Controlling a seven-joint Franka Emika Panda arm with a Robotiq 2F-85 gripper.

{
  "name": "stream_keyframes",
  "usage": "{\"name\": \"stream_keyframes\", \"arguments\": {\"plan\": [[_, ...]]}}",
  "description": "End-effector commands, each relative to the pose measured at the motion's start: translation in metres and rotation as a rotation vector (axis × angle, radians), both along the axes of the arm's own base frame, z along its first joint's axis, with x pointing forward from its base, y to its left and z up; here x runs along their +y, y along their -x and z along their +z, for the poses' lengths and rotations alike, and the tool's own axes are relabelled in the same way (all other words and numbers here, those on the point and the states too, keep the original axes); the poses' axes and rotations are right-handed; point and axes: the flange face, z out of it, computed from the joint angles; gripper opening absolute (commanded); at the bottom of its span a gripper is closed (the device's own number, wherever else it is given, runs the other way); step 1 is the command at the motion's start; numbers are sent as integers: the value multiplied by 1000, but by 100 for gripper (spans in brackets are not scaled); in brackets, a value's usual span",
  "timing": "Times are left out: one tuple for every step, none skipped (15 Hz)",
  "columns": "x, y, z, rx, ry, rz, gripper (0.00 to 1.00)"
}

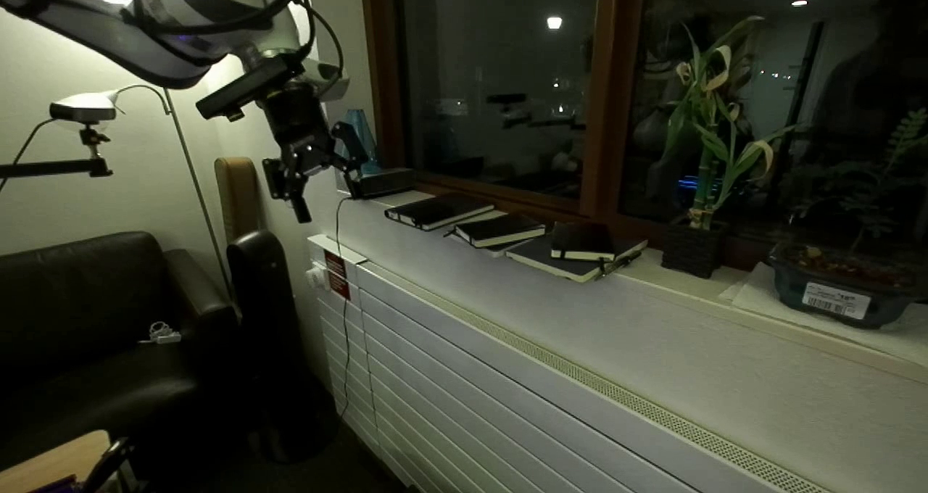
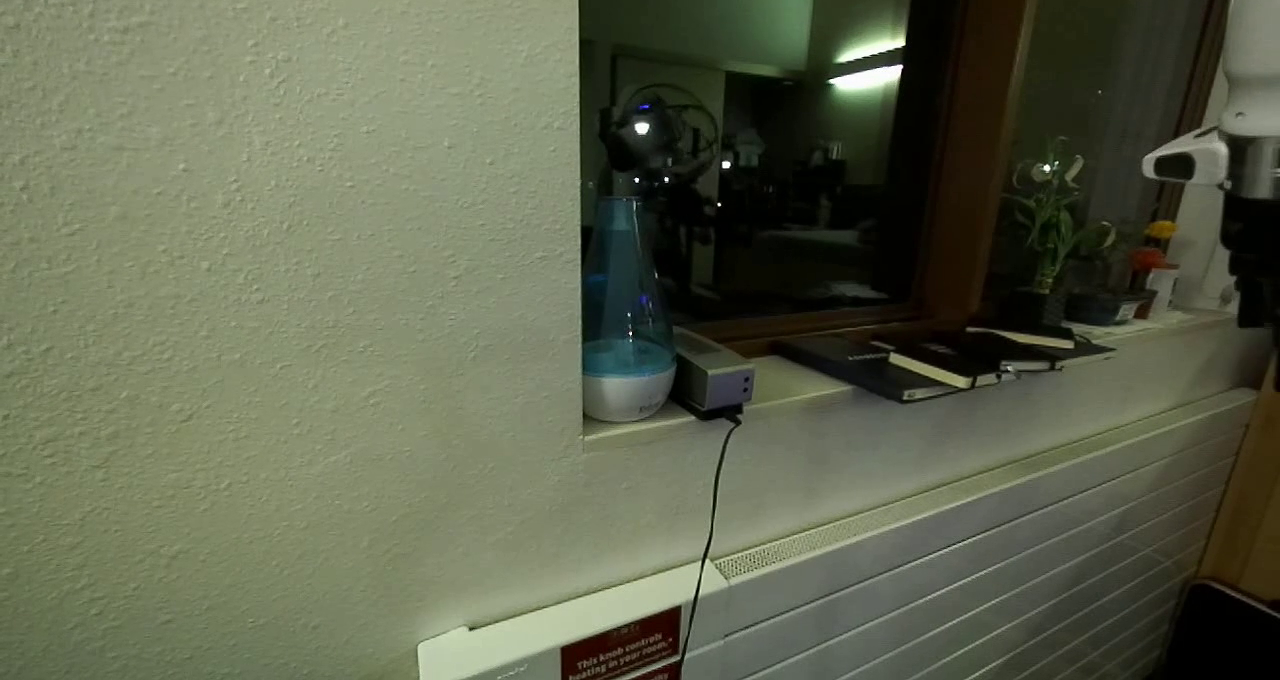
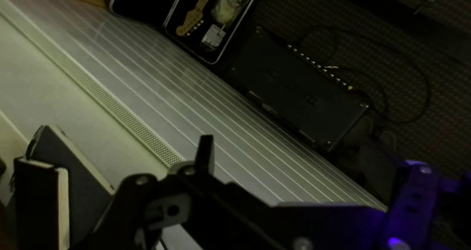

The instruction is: Move the top book on the left to the book on the right.

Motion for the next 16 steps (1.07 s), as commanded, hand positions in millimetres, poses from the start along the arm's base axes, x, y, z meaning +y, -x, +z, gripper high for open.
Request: {"name": "stream_keyframes", "arguments": {"plan": [[23, 7, -22, -96, 120, 130, 100], [28, 8, -28, -125, 155, 165, 100], [31, 8, -34, -154, 192, 199, 100], [33, 7, -39, -179, 225, 226, 100], [33, 6, -44, -199, 259, 250, 100], [33, 5, -48, -220, 297, 274, 100], [32, 4, -51, -234, 336, 304, 100], [31, 3, -53, -253, 368, 325, 100], [29, 2, -51, -268, 368, 307, 100], [28, 1, -50, -271, 344, 273, 100], [28, 0, -45, -260, 283, 208, 100], [29, -2, -41, -243, 229, 158, 100], [32, -3, -36, -224, 179, 125, 100], [34, -6, -29, -213, 127, 86, 100], [38, -10, -21, -203, 76, 48, 100], [41, -14, -12, -196, 25, 6, 100]]}}
